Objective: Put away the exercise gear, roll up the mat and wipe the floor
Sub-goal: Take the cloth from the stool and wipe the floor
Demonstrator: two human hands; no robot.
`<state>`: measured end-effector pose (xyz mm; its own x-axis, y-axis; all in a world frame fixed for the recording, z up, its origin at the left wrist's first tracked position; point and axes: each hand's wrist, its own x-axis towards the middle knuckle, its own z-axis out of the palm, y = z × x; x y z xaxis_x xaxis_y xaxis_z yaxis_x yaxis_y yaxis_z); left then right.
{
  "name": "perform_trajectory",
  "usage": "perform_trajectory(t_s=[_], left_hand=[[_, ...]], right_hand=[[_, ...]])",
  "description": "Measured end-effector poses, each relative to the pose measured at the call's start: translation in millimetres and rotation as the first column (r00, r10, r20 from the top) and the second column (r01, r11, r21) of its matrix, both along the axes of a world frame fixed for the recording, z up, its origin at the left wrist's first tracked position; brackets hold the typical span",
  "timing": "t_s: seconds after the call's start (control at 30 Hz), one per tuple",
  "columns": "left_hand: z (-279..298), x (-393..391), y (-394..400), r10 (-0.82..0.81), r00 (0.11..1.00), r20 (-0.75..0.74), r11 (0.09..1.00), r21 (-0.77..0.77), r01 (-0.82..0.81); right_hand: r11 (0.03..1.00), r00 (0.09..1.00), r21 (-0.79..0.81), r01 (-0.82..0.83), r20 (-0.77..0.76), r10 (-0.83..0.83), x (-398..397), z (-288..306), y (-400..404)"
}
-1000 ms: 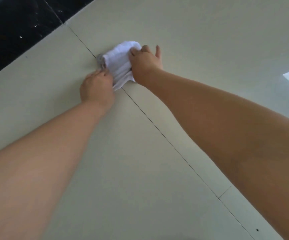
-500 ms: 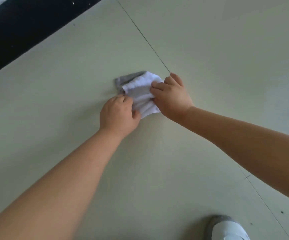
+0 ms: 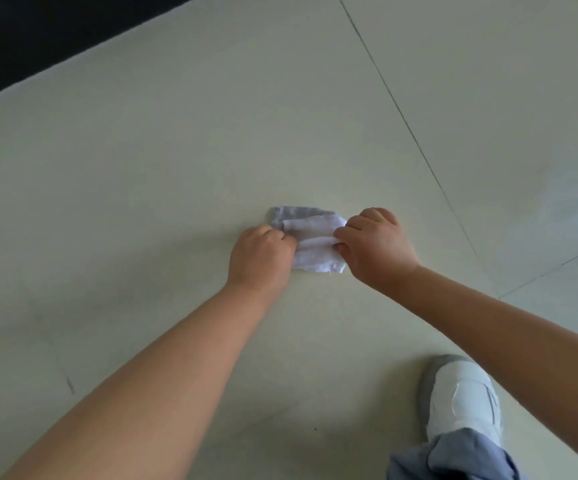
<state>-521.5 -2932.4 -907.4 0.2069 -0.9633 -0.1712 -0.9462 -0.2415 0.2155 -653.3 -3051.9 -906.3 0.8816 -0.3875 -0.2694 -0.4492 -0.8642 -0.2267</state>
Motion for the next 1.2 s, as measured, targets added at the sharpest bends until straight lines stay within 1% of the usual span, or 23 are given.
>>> perform_trajectory(t_s=[0.07, 0.17, 0.27, 0.37, 0.43, 0.63, 0.7, 0.73, 0.77, 0.83, 0.9, 0.93, 0.97, 1.0, 1.03, 1.07, 1.17, 1.2], left_hand=[[19, -9, 26, 0.038, 0.999, -0.003, 0.999, 0.035, -0.037], [53, -22, 71, 0.099, 0.994, -0.043, 0.99, 0.101, -0.094], [100, -37, 112, 0.149, 0.983, -0.107, 0.968, 0.22, -0.123], [151, -44, 144, 0.187, 0.973, -0.134, 0.949, 0.28, -0.143], [189, -45, 156, 0.204, 0.972, -0.116, 0.948, 0.273, -0.166], [296, -30, 161, 0.301, 0.95, -0.082, 0.924, 0.273, -0.269], [337, -22, 158, 0.389, 0.917, -0.088, 0.885, 0.313, -0.345], [356, -17, 158, 0.451, 0.888, -0.088, 0.861, 0.305, -0.407], [374, -12, 160, 0.511, 0.858, -0.05, 0.833, 0.274, -0.48], [416, -6, 170, 0.61, 0.793, 0.012, 0.757, 0.29, -0.586], [453, 0, 187, 0.663, 0.748, 0.02, 0.725, 0.233, -0.648], [470, 4, 197, 0.698, 0.715, 0.039, 0.695, 0.205, -0.689], [481, 7, 210, 0.744, 0.666, 0.062, 0.653, 0.145, -0.743], [504, 9, 221, 0.784, 0.613, 0.098, 0.601, 0.127, -0.789], [531, 9, 234, 0.825, 0.554, 0.109, 0.538, 0.148, -0.83], [550, 9, 250, 0.871, 0.484, 0.09, 0.467, 0.159, -0.87], [590, 2, 306, 0.959, 0.259, 0.114, 0.24, 0.161, -0.957], [603, -4, 328, 0.977, 0.187, 0.101, 0.173, 0.133, -0.976]], right_hand=[[0.998, 0.999, 0.052, 0.027, -0.049, -0.024, -6, 12, 30], [0.99, 0.992, 0.141, 0.01, -0.126, 0.008, -15, 46, 77], [0.986, 0.982, 0.165, 0.038, -0.19, -0.006, -23, 94, 116], [0.962, 0.941, 0.266, 0.058, -0.337, 0.036, -24, 153, 139], [0.953, 0.938, 0.299, 0.052, -0.341, 0.056, -22, 190, 145], [0.963, 0.929, 0.256, -0.085, -0.329, 0.169, 13, 303, 133], [0.959, 0.93, 0.248, -0.138, -0.301, 0.211, 32, 338, 126], [0.954, 0.929, 0.24, -0.179, -0.278, 0.244, 42, 356, 124], [0.947, 0.925, 0.232, -0.224, -0.255, 0.282, 51, 375, 123], [0.923, 0.909, 0.216, -0.319, -0.206, 0.362, 72, 413, 126], [0.89, 0.885, 0.204, -0.407, -0.153, 0.44, 94, 453, 137], [0.868, 0.865, 0.191, -0.458, -0.129, 0.485, 106, 472, 145], [0.843, 0.842, 0.176, -0.508, -0.105, 0.529, 118, 491, 155], [0.814, 0.815, 0.162, -0.558, -0.08, 0.574, 130, 510, 168], [0.781, 0.785, 0.148, -0.606, -0.047, 0.618, 142, 528, 184], [0.747, 0.752, 0.126, -0.653, -0.014, 0.659, 152, 545, 202], [0.637, 0.639, 0.054, -0.769, 0.067, 0.766, 171, 593, 267], [0.598, 0.599, 0.041, -0.801, 0.084, 0.796, 173, 607, 292]])
